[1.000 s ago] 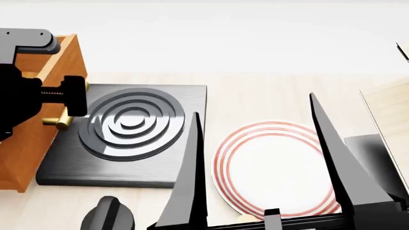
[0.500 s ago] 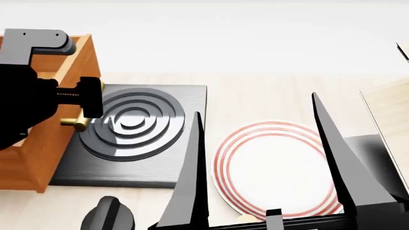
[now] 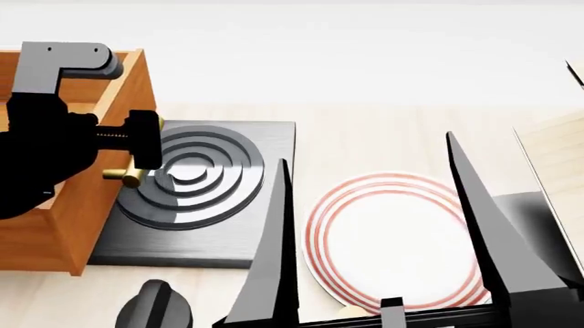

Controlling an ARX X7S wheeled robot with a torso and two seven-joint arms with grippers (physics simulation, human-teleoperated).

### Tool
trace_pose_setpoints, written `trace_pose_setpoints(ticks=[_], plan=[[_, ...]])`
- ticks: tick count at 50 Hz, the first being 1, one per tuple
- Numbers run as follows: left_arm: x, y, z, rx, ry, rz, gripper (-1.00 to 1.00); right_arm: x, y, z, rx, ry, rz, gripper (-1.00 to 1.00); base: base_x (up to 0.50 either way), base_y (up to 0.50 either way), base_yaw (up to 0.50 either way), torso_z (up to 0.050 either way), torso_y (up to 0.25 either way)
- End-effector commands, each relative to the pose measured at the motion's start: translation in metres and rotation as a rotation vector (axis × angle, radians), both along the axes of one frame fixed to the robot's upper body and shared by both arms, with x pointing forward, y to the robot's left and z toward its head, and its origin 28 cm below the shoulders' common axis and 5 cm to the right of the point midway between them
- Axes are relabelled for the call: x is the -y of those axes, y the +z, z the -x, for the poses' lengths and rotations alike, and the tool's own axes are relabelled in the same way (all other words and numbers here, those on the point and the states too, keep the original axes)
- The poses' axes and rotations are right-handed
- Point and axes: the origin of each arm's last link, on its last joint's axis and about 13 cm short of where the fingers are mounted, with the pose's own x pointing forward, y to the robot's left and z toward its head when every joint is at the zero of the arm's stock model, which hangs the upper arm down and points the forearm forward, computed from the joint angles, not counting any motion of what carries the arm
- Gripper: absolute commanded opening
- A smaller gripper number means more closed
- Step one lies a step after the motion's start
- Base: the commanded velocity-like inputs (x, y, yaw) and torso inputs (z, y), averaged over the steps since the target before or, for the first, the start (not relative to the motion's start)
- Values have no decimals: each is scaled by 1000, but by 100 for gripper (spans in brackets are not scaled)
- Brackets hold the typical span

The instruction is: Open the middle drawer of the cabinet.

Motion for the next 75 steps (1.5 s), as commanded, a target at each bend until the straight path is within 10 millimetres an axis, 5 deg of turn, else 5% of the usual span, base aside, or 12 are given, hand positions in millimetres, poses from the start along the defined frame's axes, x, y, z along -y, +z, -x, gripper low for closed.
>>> trace_pose_setpoints(ticks=[1,20,53,75], plan=[[10,1,0,3,-40,37,100,0,0,0,-1,0,-1,100,0,0,0,0,0],[14,-1,3,30,-60,42,100,1,-1,-1,-4,-1,-2,100,0,0,0,0,0],[17,13,36,500,64,-100,100,-1,-2,-2,-11,8,7,100,0,0,0,0,0],[26,-7,98,710,65,-58,100,-1,-2,0,-6,5,5,100,0,0,0,0,0]])
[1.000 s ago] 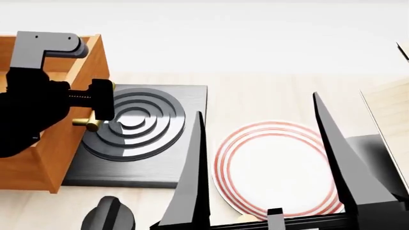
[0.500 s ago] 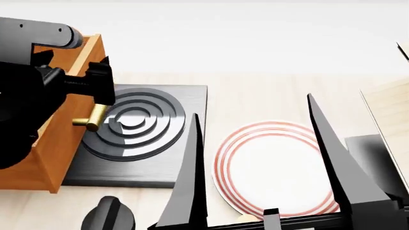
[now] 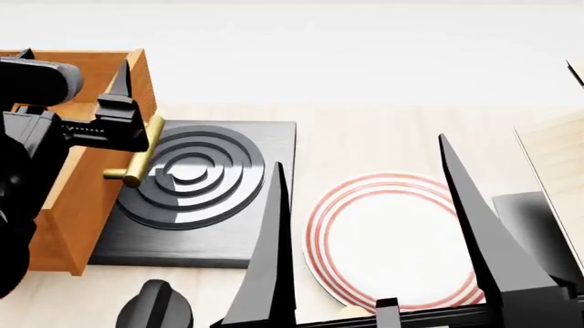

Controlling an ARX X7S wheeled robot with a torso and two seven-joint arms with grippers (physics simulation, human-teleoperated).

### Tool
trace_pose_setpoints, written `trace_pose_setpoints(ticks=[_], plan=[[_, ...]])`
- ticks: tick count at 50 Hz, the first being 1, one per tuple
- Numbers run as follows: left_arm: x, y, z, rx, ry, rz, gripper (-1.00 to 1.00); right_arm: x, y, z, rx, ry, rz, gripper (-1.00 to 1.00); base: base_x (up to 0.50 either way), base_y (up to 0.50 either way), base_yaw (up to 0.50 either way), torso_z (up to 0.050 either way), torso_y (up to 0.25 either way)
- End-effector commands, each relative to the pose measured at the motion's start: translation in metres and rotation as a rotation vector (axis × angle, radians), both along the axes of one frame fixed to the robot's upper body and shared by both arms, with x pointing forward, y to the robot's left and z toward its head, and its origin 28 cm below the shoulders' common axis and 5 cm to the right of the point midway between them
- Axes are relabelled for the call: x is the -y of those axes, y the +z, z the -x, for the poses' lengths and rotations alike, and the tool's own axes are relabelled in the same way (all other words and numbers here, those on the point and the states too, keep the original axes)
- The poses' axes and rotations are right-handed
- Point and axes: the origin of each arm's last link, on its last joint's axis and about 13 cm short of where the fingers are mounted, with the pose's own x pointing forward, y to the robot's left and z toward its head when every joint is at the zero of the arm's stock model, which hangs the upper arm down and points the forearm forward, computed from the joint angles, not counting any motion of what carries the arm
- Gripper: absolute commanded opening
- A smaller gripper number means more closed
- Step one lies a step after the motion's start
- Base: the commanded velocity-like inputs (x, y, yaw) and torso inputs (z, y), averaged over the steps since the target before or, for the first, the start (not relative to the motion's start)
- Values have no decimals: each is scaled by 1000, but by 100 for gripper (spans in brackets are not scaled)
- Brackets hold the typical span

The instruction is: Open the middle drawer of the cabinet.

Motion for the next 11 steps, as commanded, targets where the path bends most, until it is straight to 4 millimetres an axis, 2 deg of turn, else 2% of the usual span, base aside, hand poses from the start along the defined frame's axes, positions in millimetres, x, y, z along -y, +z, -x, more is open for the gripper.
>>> trace_pose_setpoints(ticks=[1,11], plan=[[3,-13,28,112,4,5,100,0,1,1,2,-1,-1,100,0,0,0,0,0],[10,-27,60,203,-14,20,100,-1,0,1,3,3,1,100,0,0,0,0,0]])
